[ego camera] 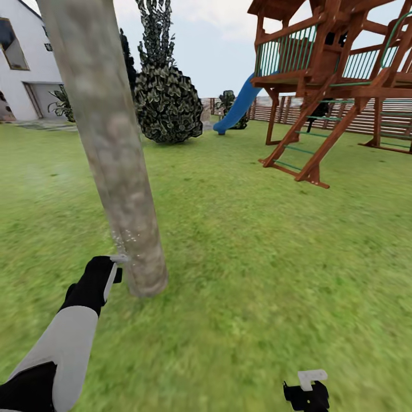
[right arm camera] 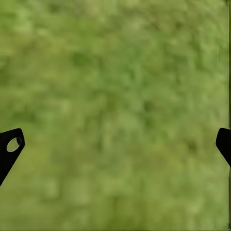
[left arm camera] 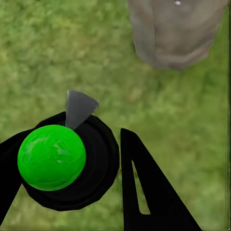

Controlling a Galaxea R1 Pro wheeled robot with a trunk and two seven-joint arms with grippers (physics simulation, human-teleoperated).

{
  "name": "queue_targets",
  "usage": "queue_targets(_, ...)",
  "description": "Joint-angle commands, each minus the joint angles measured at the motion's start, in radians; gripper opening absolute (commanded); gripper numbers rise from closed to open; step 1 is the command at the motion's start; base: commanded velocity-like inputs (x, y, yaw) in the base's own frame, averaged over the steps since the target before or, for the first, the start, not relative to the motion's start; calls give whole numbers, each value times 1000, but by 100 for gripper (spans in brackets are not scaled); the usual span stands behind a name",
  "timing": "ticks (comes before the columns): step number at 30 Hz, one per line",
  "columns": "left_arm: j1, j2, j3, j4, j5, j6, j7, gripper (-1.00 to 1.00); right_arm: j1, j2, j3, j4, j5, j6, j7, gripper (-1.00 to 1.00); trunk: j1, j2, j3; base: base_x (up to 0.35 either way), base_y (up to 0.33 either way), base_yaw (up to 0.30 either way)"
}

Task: In the garden, pick up the pesticide atomizer on the floor and spray pesticide onto both trees until each tree trunk is fully covered.

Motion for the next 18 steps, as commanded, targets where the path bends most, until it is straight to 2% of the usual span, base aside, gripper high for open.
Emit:
queue_targets(1, 0, 0, 1, 2, 1, 3, 4, -100, -1, 0, -7, 2, 11, -4, -3, 100, 0, 0, -1, 205, -221, 15)
queue_targets(7, 42, 1, 2, 11, 6, -6, 3, -100, -1, 0, -7, 2, 11, -4, -3, 100, 0, 0, -1, 206, -220, 16)
queue_targets(12, 49, 8, 8, 14, 3, -15, 3, -100, -1, 0, -7, 3, 11, -4, -3, 100, 0, 0, -1, 216, -210, 222)
queue_targets(15, 97, 11, 10, 15, 4, -82, 5, -100, -1, 0, -7, 3, 11, -4, -4, 100, 0, 0, -1, 253, -177, 274)
queue_targets(18, 125, -11, 6, 17, 6, -117, 6, -100, -1, 0, -7, 3, 11, -4, -4, 100, 0, 0, -1, 268, -169, 276)
